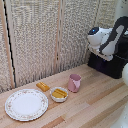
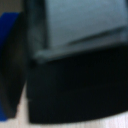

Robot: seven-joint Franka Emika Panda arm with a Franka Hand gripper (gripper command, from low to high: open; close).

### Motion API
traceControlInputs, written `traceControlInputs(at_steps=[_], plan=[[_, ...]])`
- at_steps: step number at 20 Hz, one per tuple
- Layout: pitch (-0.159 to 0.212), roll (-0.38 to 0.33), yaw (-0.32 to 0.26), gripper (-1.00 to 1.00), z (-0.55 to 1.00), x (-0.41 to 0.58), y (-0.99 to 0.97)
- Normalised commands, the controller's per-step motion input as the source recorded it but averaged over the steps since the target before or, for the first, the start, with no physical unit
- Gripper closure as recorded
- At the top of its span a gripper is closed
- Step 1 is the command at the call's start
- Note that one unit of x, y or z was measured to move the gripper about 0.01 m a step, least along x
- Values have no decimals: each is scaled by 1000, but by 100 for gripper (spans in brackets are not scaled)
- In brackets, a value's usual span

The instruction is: Carefully navigate your gripper to the air fryer's handle. Confidently seize the handle using your gripper. Gradually bring the handle toward yourself to access the air fryer.

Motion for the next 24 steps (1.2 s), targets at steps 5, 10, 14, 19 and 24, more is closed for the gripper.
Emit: traceControlInputs(at_steps=[5, 10, 14, 19, 24], plan=[[70, 47, -30, 100, 83, 5, 46], [191, 230, -74, 100, 146, 0, 269], [118, 290, -86, 100, 119, 0, 404], [2, 175, -94, 100, 59, -32, 658], [-143, 103, -103, 100, 43, -137, 779]])
